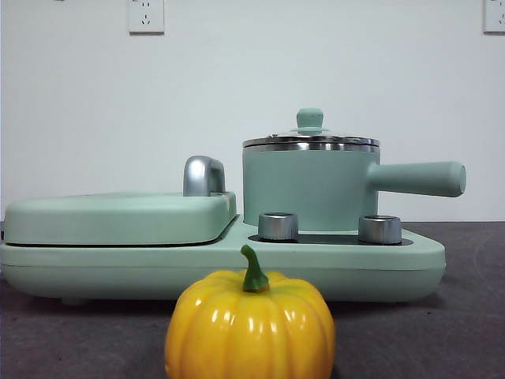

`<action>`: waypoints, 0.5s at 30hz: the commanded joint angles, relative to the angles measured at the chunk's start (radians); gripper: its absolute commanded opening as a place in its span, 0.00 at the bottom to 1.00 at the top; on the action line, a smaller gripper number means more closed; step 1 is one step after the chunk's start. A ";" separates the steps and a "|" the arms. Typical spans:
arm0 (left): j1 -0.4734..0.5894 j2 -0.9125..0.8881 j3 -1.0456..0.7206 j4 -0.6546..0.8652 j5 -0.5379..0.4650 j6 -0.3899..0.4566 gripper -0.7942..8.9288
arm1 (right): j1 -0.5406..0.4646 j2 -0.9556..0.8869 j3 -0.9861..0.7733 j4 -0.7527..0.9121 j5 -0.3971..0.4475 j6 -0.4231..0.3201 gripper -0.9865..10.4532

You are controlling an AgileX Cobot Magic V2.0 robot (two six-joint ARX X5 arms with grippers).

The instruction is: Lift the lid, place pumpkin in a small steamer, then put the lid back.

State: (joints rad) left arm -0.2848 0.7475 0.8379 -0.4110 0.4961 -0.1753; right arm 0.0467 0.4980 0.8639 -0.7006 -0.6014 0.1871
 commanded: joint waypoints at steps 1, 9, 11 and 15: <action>-0.006 0.015 0.020 0.023 0.003 0.010 0.60 | 0.003 0.004 0.015 0.004 -0.001 -0.012 0.46; -0.097 0.119 0.056 0.105 0.003 0.018 0.59 | 0.003 0.004 0.015 0.004 -0.001 -0.012 0.46; -0.130 0.176 0.088 0.104 0.003 0.039 0.59 | 0.003 0.004 0.015 0.004 -0.001 -0.012 0.46; -0.203 0.323 0.190 0.102 -0.004 0.094 0.59 | 0.003 0.004 0.015 0.004 -0.001 -0.012 0.46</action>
State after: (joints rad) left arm -0.4728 1.0325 0.9833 -0.3176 0.4950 -0.1272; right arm 0.0467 0.4980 0.8639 -0.7006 -0.6014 0.1867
